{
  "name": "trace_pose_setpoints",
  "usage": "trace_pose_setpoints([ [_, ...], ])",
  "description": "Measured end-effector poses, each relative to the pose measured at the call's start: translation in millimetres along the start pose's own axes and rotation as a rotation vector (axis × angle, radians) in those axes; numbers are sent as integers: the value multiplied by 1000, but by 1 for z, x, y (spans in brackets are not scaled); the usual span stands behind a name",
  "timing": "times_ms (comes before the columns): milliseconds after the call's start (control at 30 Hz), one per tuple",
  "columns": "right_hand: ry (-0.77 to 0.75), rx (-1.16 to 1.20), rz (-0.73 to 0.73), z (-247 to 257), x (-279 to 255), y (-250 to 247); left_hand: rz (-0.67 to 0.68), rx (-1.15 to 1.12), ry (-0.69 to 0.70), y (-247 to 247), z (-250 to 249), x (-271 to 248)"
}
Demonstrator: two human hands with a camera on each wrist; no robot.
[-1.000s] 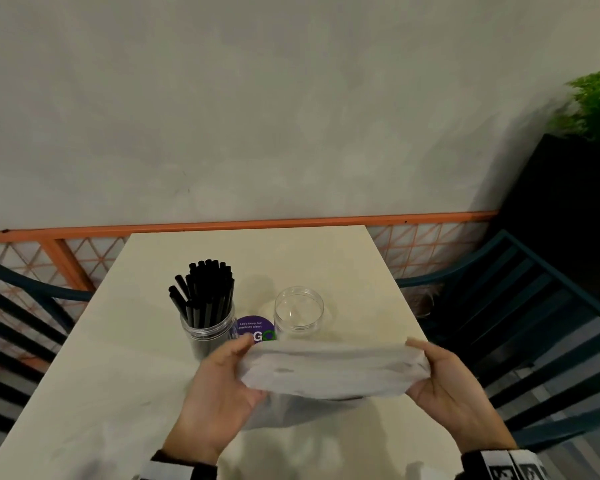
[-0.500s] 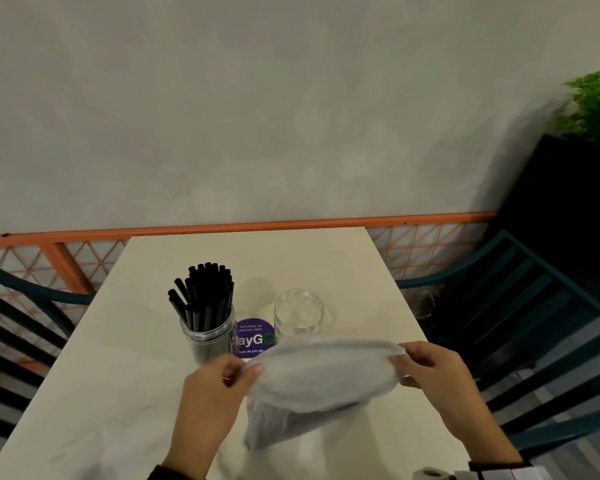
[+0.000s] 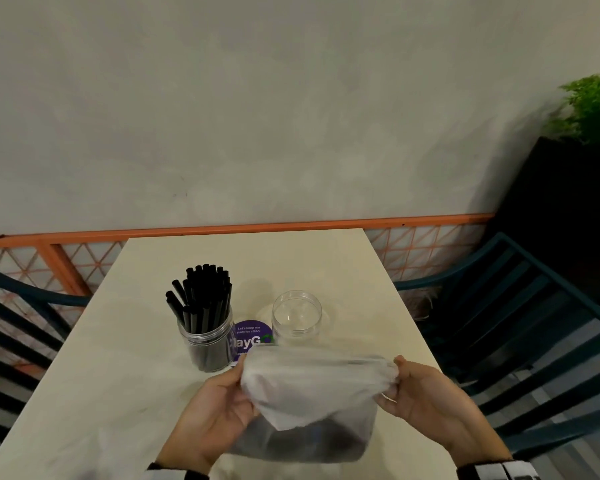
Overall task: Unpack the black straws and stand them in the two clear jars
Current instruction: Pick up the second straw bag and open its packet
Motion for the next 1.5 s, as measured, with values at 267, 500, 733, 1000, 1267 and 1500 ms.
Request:
trace_pose_setpoints([
  [267,-74,64,77,1,-3,-5,161,265,83,3,2,-5],
  [500,-353,-689,-360,-7,0,2,-236,1001,321,-4,5,3],
  [733,-389,-705,-370,-8,1,-13,-345,1163,467,-16,6,2],
  [1000,-94,-429,-204,-28,9,1,-126,630,23,2,19,9],
  [1267,203,86,-63,-18,4,-7,14,158,-142,-9,10,11],
  [1500,-38,-243,-18,-11,-2,-17,166,324,-86,-9,13,5],
])
Point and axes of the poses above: each hand's wrist, its own x-axis towards the middle knuckle, its own y-axis out of the palm, z = x × y, the point moved 1 cm from there along x, towards the middle knuckle, and after that the axes turned 1 degree about -x, right-handed, at the moved point
